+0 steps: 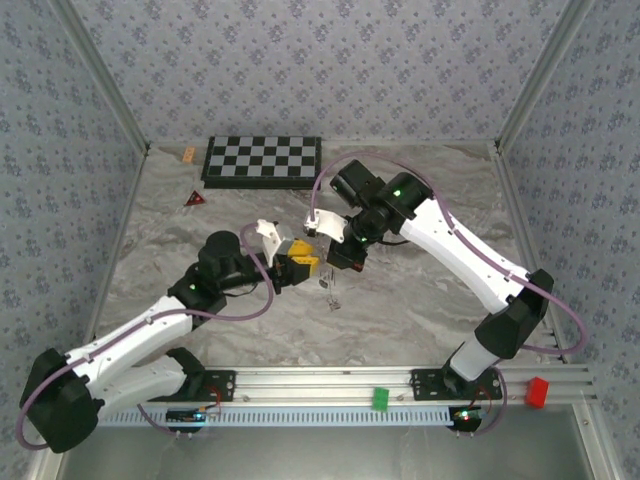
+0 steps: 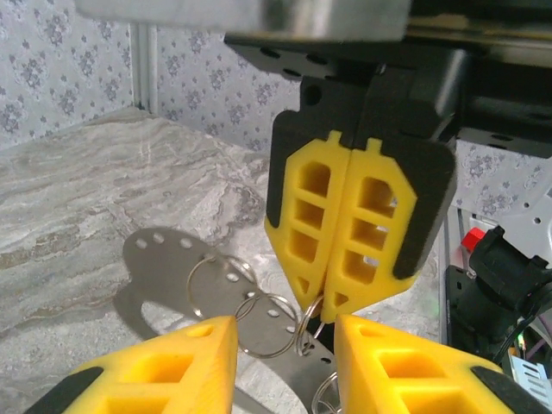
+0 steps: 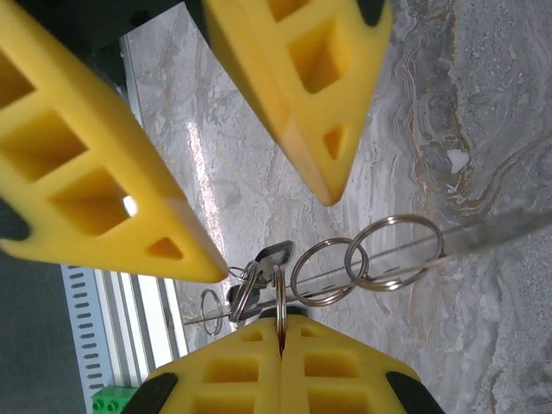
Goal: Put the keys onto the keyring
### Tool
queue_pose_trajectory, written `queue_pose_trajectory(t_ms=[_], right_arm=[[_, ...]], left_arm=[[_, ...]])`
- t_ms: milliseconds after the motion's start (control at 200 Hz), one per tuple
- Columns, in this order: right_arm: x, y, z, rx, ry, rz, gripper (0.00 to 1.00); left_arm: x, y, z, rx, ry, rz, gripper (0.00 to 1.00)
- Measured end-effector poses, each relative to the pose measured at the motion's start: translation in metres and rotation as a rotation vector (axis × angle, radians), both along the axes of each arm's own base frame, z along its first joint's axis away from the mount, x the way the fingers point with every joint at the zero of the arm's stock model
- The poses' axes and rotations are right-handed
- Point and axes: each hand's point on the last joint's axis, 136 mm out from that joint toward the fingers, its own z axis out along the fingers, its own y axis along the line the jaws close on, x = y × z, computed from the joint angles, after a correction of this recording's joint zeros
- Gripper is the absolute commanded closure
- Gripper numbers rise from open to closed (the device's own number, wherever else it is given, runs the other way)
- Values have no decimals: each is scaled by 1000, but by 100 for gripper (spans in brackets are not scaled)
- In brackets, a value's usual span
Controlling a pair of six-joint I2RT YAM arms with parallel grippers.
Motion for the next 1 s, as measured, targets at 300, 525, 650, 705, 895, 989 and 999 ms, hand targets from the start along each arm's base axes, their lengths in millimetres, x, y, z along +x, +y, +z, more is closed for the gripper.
queue_pose_trajectory(t_ms=[300, 525, 650, 705, 895, 989, 999], right_arm=[[-2, -1, 0, -4, -6, 21, 100], [-4, 1, 1, -2, -8, 32, 100], [-7, 3, 1, 3, -4, 39, 100], [-7, 3, 1, 3, -3, 42, 100], [-11, 6, 2, 14, 4, 57, 100], [-12, 7, 3, 17, 7, 60, 100], [-12, 7, 3, 18, 7, 60, 100]], left_arm=[[-5, -4, -4, 13, 24, -42, 65], [-6, -8, -6, 16, 35, -67, 65], [-6, -9, -8, 21, 41, -69, 65], [-6, -9, -8, 20, 41, -69, 65], [-6, -9, -8, 20, 40, -69, 65], [-7, -9, -8, 19, 41, -77, 63], [-7, -9, -7, 18, 42, -78, 63]])
